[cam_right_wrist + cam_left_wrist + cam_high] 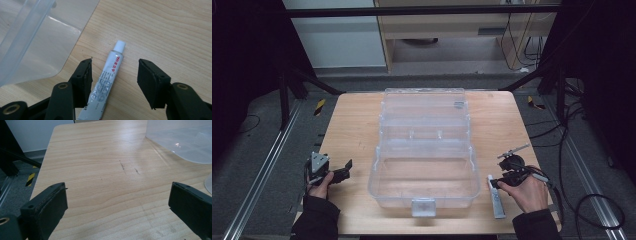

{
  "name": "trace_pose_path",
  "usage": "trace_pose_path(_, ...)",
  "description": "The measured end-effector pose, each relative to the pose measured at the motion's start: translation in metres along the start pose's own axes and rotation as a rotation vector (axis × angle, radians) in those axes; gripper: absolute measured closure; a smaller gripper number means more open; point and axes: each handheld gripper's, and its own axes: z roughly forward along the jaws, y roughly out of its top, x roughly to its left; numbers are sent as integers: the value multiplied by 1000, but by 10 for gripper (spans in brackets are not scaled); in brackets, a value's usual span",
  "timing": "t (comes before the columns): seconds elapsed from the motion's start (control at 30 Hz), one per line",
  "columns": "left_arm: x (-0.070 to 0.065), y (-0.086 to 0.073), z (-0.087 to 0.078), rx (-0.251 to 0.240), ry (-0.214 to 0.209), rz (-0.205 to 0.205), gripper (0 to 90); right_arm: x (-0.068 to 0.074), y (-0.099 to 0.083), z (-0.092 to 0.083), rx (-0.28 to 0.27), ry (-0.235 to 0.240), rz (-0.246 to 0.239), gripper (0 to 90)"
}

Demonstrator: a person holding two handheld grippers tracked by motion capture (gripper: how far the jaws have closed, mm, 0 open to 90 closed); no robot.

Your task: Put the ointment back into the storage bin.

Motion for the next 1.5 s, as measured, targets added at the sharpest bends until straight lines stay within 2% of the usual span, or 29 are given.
trace_pose_path(0.27,0,0,0,1,-2,-1,15,3,2,10,57,-11,5,456)
trace_pose_path(0.37,0,0,0,0,-1,0,15,1,1,16,71,-1,20,460)
trace_pose_path(0.7,0,0,0,0,-1,-1,15,0,1,27,105,-9,20,483)
trace_pose_path(0.93,0,0,0,0,-2,-2,15,-2,0,40,140,18,35,535)
trace_pose_path(1.13,0,0,0,1,-2,-3,15,-1,1,43,157,15,32,572)
trace_pose_path(1.3,0,0,0,1,-2,-3,15,0,2,46,169,15,27,628)
trace_pose_path(1.5,0,0,0,1,-2,-3,15,1,3,48,192,18,-2,692)
